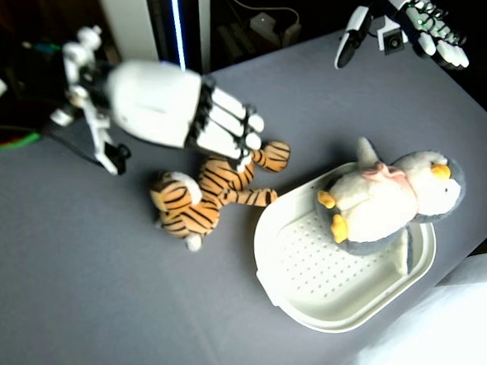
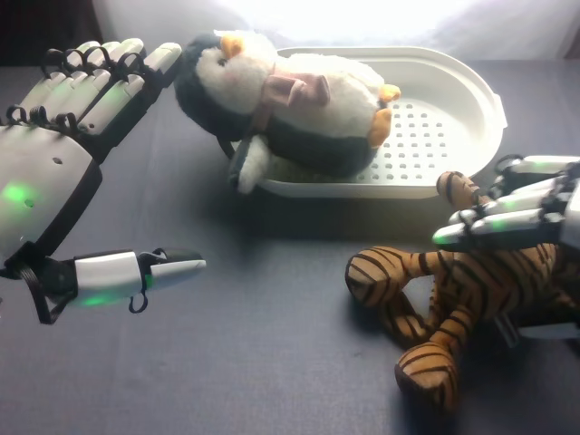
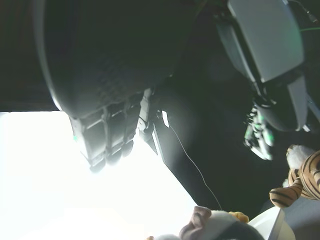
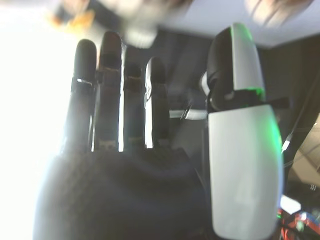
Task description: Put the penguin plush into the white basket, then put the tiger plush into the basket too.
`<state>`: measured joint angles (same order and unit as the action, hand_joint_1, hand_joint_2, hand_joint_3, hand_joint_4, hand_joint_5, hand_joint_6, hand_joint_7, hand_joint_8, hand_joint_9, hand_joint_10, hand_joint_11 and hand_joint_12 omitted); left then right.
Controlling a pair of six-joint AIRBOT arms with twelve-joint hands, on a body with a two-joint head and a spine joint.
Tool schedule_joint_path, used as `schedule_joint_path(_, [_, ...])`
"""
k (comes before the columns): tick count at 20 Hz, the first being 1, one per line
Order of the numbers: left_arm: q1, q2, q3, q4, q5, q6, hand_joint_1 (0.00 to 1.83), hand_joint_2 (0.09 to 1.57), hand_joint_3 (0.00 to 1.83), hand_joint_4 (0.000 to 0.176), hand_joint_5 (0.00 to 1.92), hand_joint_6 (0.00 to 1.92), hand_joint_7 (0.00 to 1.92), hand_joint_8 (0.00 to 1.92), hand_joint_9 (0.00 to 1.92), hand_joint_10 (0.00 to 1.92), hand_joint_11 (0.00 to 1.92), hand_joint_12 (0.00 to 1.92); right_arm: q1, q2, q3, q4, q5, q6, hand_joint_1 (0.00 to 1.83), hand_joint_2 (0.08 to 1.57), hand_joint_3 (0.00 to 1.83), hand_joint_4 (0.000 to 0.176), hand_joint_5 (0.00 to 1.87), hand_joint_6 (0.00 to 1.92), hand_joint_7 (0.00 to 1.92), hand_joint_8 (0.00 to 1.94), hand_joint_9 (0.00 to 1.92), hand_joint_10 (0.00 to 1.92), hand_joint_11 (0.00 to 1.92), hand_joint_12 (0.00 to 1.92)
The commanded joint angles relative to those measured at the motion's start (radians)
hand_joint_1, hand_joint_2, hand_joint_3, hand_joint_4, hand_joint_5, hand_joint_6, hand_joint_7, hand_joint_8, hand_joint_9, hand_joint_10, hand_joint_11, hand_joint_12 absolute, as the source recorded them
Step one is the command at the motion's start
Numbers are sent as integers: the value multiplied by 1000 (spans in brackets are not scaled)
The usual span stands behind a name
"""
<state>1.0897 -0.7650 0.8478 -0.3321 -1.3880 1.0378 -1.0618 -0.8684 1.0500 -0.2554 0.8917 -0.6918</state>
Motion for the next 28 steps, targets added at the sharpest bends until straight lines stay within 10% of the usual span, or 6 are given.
schedule_joint_path(1, [-8, -7, -2, 30, -126, -7, 837, 794, 4, 126, 0, 0, 0, 0, 0, 0, 0, 0, 18, -6, 11, 31, 60, -10, 1074, 988, 0, 15, 508, 5, 522, 1, 622, 2, 180, 968])
schedule_joint_path(9, [-6, -8, -2, 31, -129, -17, 762, 800, 5, 117, 0, 0, 0, 0, 0, 0, 0, 0, 69, -73, 65, 4, -113, -49, 1460, 1074, 4, 0, 752, 28, 439, 783, 477, 1323, 512, 1415])
schedule_joint_path(11, [-6, -9, -2, 31, -131, -17, 754, 803, 6, 129, 0, 0, 0, 0, 0, 0, 0, 0, 71, -80, 71, 4, -130, -56, 1299, 1296, 0, 0, 624, 1438, 536, 1512, 654, 1633, 600, 1481])
schedule_joint_path(18, [2, -8, -2, 29, -141, -23, 803, 798, 1, 102, 0, 0, 0, 0, 0, 0, 0, 0, 72, -60, 64, 69, -41, -56, 1678, 1217, 0, 5, 429, 1918, 511, 1940, 652, 1921, 855, 1921])
schedule_joint_path(22, [6, -8, -2, 27, -144, -24, 806, 797, 1, 110, 0, 0, 0, 0, 0, 0, 0, 0, 73, 33, 8, 148, 211, -56, 1764, 1231, 10, 175, 314, 1921, 456, 1941, 744, 1921, 1031, 1921])
schedule_joint_path(28, [6, -13, 0, 26, -142, -24, 814, 798, 1, 86, 0, 0, 0, 0, 0, 0, 0, 0, 114, 34, 22, 309, 394, -186, 1823, 1165, 0, 47, 513, 1921, 507, 1941, 755, 1921, 968, 1921])
